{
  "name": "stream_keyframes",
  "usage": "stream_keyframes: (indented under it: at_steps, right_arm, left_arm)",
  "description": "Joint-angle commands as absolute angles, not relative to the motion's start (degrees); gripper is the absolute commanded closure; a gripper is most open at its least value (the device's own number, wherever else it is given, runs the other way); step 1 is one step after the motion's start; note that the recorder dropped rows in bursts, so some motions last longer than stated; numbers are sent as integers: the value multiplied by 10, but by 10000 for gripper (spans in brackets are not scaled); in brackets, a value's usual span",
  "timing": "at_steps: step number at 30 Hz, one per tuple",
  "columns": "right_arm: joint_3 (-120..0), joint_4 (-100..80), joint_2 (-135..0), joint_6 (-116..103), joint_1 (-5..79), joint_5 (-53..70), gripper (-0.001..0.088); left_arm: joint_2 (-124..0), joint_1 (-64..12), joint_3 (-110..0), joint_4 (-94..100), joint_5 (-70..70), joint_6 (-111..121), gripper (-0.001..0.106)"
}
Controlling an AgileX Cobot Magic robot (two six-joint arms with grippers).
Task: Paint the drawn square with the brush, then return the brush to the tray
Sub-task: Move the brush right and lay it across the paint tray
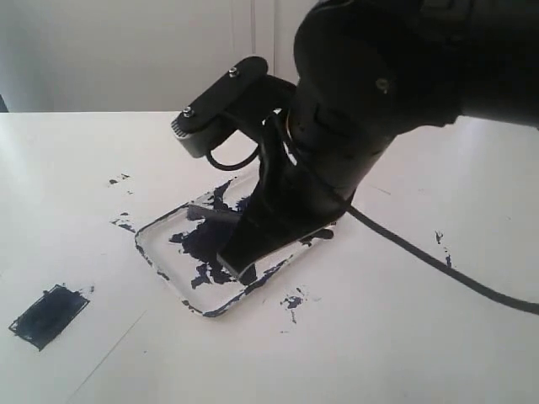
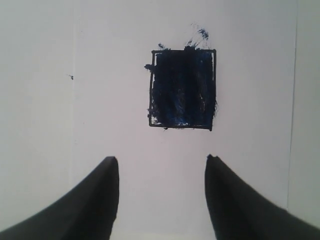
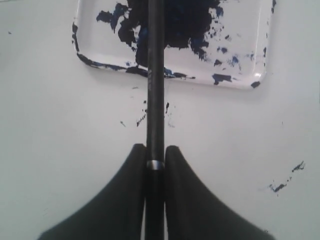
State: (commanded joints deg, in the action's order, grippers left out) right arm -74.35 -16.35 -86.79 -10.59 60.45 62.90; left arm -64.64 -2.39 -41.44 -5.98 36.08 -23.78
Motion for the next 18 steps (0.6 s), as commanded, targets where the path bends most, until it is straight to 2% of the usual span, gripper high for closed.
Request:
stream_keyframes:
  at_steps: [18]
  right_arm:
    - [-600,-168,-872,-198,604,531,868]
  left_arm:
    - [-646,-24,-414,-73,346,-238,533]
